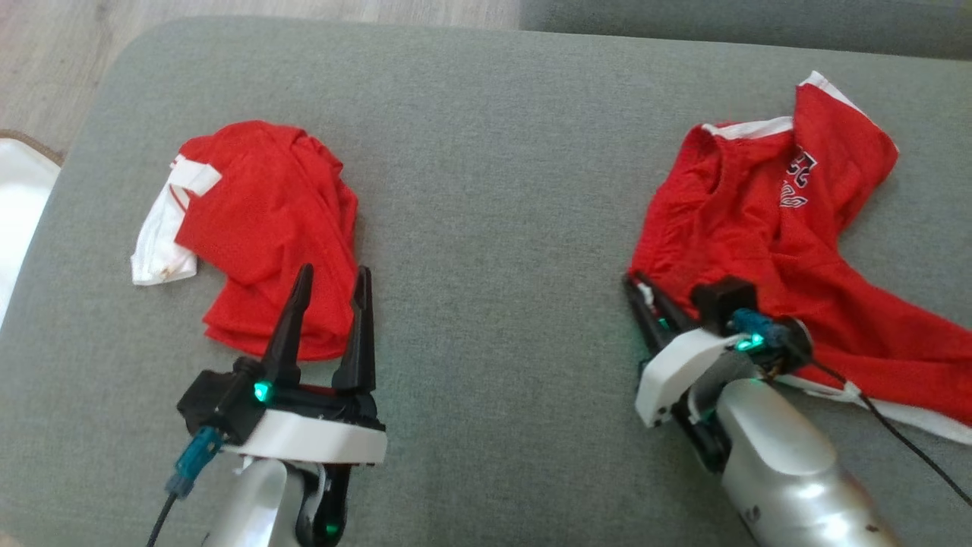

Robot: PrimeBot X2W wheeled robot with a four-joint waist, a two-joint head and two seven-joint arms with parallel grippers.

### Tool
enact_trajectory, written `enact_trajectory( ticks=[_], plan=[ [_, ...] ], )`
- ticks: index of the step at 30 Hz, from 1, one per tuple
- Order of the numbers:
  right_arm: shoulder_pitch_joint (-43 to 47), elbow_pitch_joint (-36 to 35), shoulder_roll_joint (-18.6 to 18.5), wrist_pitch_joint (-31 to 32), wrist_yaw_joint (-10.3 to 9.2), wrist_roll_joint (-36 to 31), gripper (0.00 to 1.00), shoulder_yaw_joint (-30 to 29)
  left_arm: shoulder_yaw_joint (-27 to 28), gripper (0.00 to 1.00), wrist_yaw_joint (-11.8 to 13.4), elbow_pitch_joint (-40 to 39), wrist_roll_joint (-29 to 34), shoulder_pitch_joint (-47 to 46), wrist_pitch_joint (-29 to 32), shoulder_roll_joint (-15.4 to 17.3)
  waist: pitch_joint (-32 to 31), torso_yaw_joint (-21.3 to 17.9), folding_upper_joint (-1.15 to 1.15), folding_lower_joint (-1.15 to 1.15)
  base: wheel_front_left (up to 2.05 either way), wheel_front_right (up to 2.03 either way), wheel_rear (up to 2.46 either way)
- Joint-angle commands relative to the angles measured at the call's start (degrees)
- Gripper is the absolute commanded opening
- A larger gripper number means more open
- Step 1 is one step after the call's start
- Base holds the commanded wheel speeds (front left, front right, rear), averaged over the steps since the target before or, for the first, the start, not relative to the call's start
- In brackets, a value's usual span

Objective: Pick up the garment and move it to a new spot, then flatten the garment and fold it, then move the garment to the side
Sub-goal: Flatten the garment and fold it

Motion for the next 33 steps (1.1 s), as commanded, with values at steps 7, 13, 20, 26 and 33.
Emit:
enact_trajectory(
  ticks=[7, 13, 20, 26, 33],
  plan=[
    [-1.8, -5.2, 0.6, -1.7, 0.3, 8.6, 0.0, 15.5, 1.8, 1.0, 0.1, -1.3, -0.2, -2.2, -0.5, 0.1, -1.1, -1.3, 0.0, 0.0, 0.0, 0.0, 0.0],
    [-2.9, -6.8, 0.6, -0.9, 0.3, 14.9, 0.0, 25.2, 2.3, 1.0, 0.1, -1.1, 0.1, -1.8, -0.5, 0.1, -1.9, -2.0, 0.0, 0.0, 0.0, 0.0, 0.0],
    [-5.0, -4.1, 0.6, -1.9, 0.3, 17.8, 1.0, 27.1, 3.5, 1.0, 0.1, -1.5, 0.7, -1.0, -0.5, 0.1, -2.8, -3.8, 0.0, 0.0, 0.0, 0.0, 0.0],
    [-4.2, -4.4, -0.8, -2.8, 0.3, 18.4, 1.0, 21.2, 4.9, 1.0, 0.1, -2.2, 0.6, -0.4, -0.5, 0.1, -4.1, -6.4, 0.0, 0.0, 0.0, 0.0, 0.0],
    [0.1, -8.9, -6.1, -3.0, 0.3, 16.2, 1.0, 10.3, 5.7, 1.0, 0.1, -3.4, 0.6, 0.1, -0.5, 0.1, -5.2, -9.0, 0.0, 0.0, 0.0, 0.0, 0.0]
  ],
)
